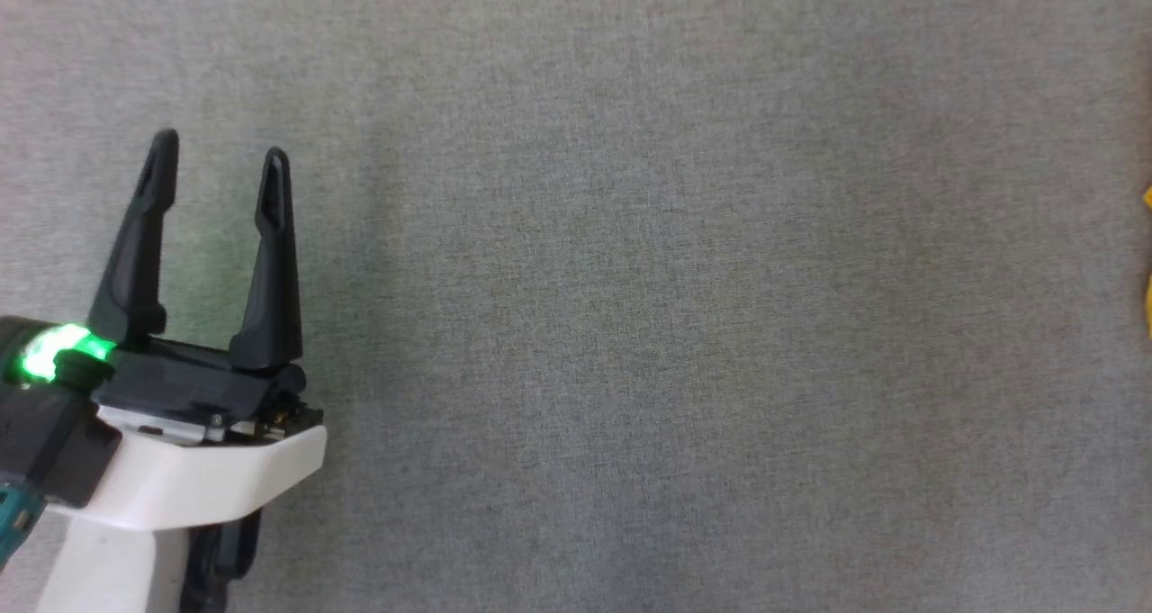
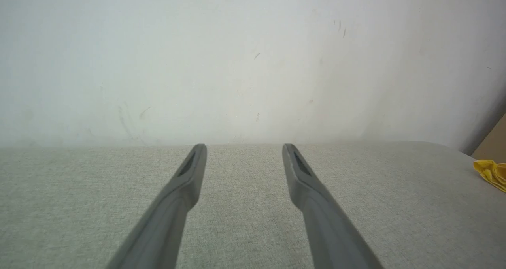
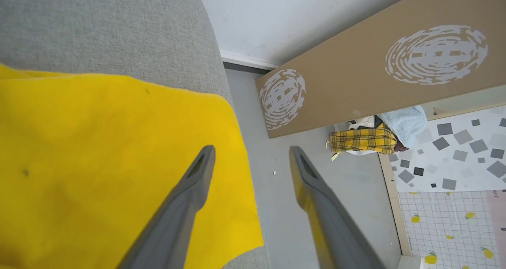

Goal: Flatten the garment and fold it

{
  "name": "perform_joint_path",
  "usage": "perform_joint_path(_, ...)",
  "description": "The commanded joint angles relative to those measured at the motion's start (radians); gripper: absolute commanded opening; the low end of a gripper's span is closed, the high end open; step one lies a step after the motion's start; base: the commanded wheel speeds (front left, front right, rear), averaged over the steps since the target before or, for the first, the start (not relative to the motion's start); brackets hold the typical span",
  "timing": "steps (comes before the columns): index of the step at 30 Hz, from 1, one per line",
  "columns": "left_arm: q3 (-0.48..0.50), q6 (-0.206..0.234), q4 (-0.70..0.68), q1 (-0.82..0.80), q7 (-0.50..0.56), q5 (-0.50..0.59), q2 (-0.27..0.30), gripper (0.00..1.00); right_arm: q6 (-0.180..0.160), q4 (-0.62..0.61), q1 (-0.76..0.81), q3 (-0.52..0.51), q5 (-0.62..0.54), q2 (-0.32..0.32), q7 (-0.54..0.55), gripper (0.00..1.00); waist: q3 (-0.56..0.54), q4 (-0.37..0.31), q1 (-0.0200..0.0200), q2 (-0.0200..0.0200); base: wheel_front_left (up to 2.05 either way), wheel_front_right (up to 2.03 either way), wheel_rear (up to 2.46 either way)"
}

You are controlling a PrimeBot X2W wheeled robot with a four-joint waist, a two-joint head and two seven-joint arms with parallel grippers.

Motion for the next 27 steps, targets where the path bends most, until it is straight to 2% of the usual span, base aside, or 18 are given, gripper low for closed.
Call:
perform_joint_path(1, 0.003, -0.003, 0.005, 0.001, -0.004, -0.008, -0.006, 1.0, -0.002, 0.007, -0.013, -0.003, -0.006, 0.004, -0.007, 1.0, -0.031, 0.007, 0.0, 0.0001, 0.0, 0.0, 0.0)
perform_joint_path(5, -0.01, -0.017, 0.043, 0.023, -0.008, -0.03, -0.027, 1.0, -0.002, 0.031, -0.005, -0.002, -0.003, 0.025, -0.04, 1.0, -0.097, 0.016, 0.0, 0.0001, 0.0, 0.0, 0.0)
perform_joint_path(9, 0.008, 0.006, 0.084, 0.045, -0.012, -0.022, -0.051, 1.0, -0.002, 0.02, 0.026, -0.004, 0.01, 0.072, -0.066, 1.0, -0.174, 0.028, 0.0, 0.0001, 0.0, 0.0, 0.0)
perform_joint_path(17, 0.017, 0.015, 0.151, 0.105, -0.014, -0.013, -0.108, 1.0, -0.002, -0.092, 0.142, 0.002, 0.081, 0.211, -0.143, 1.0, -0.339, 0.064, 0.0, 0.0001, 0.0, 0.0, 0.0)
perform_joint_path(21, 0.02, 0.019, 0.178, 0.153, -0.015, 0.0, -0.136, 1.0, -0.002, -0.185, 0.225, 0.054, 0.141, 0.282, -0.215, 1.0, -0.421, 0.08, 0.0, 0.0001, 0.0, 0.0, 0.0)
perform_joint_path(27, 0.025, 0.012, 0.224, 0.223, -0.015, 0.004, -0.166, 1.0, -0.002, -0.278, 0.364, 0.171, 0.196, 0.337, -0.33, 1.0, -0.525, 0.101, 0.0, 0.0001, 0.0, 0.0, 0.0)
